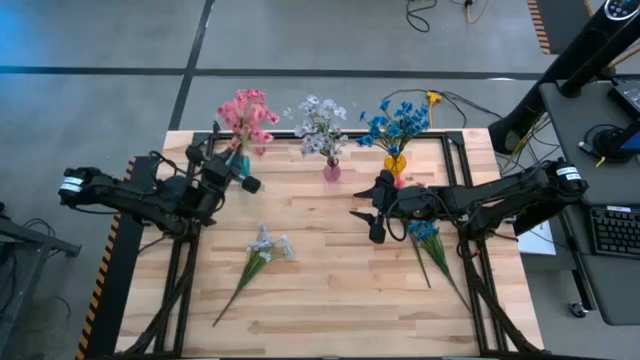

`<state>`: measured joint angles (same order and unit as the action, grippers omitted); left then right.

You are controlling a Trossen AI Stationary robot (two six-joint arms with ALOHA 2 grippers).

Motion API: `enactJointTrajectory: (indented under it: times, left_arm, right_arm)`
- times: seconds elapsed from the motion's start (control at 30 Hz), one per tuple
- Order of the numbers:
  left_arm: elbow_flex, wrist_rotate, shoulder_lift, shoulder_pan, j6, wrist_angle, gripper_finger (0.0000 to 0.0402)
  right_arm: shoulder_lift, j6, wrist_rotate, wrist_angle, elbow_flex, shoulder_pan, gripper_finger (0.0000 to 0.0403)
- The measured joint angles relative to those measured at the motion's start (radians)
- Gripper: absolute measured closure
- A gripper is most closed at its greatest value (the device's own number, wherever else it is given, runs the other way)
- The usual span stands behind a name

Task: Sort flowers into vase by color
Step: Put the left pink flowers into the blue vase

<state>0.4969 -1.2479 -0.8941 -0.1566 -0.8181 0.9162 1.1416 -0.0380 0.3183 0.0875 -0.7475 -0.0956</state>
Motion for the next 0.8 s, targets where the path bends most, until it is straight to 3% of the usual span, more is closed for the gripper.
enactJointTrajectory:
  times: [0.27, 0.43, 0.8]
  left_arm:
    - [0.031, -0.018, 0.002, 0.0, -0.094, -0.015, 0.0401]
    - [0.032, 0.074, 0.046, 0.024, -0.098, -0.012, 0.0401]
    - [-0.014, 0.087, 0.161, 0.048, -0.147, -0.014, 0.0401]
  right_arm:
    - [0.0, -0.017, 0.0, 0.0, 0.005, 0.001, 0.0182]
    - [0.0, -0.023, 0.003, 0.001, 0.01, 0.001, 0.0182]
    - [0.0, -0.029, 0.008, 0.0, 0.011, 0.0, 0.0182]
